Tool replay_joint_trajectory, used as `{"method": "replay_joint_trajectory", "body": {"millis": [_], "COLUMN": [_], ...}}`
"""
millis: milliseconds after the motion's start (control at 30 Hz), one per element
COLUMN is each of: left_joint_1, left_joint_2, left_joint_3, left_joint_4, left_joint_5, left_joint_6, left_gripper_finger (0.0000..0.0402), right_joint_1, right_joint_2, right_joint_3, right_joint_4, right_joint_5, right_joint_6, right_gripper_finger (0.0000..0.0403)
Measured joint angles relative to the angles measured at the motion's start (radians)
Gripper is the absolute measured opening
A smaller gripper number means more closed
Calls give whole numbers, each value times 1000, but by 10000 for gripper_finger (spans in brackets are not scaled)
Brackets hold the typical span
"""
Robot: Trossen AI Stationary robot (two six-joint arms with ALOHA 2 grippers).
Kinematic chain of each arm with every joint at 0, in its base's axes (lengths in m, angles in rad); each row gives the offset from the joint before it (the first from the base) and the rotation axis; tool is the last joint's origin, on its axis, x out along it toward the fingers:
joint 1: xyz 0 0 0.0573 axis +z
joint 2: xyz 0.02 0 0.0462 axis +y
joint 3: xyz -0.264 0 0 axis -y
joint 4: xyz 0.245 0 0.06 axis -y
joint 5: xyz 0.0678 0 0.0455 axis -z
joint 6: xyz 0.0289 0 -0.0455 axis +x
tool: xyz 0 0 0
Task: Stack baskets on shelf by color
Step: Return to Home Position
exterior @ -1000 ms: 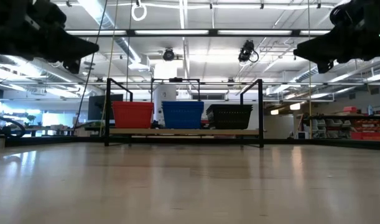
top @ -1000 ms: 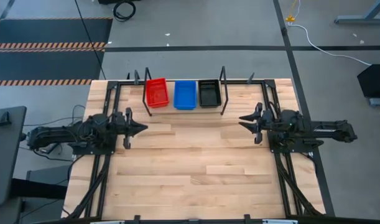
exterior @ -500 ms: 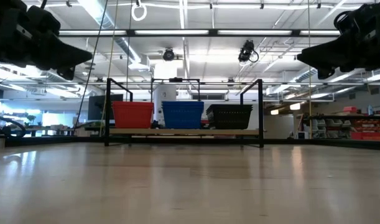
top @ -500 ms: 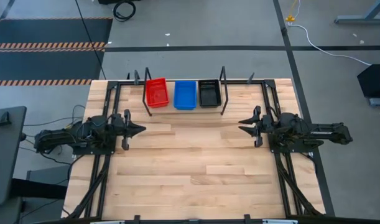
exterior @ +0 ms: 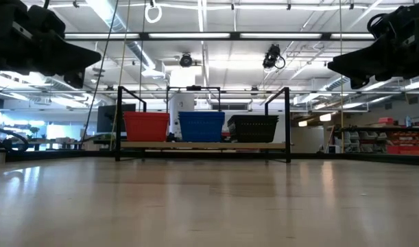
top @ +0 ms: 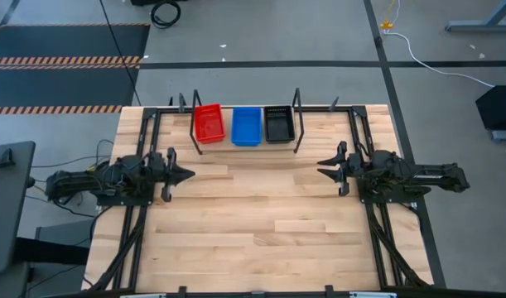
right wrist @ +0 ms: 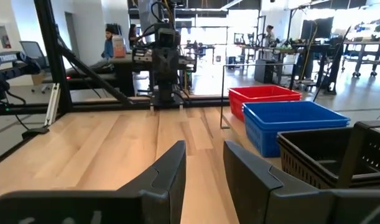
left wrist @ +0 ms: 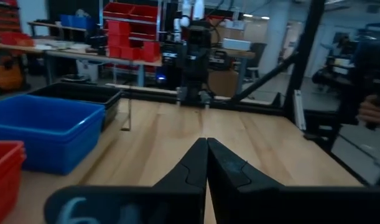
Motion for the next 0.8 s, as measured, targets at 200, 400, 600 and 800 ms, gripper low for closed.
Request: {"method": "replay_joint_trajectory", "body": {"millis": [200,400,600,800], "left_joint_1": [-29,-29,-29,-29], "left_joint_2": [0,1,1,1], "left_joint_3": [0,0,-1,-1], "left_joint_4": [1,2,6,62], "left_joint_5": [4,5,6,-1], "left_joint_6": [74,74,73,106], "left_gripper_finger": [11,20,24,18], "right_joint_1": [0,0,0,0], "right_joint_2": [0,0,0,0], "right_joint_3": [0,0,0,0], "right_joint_4": [-2,-2,-1,-1], "right_joint_5": [1,1,1,1], "right_joint_6": [2,4,4,4], "right_gripper_finger": [114,114,114,114]}}
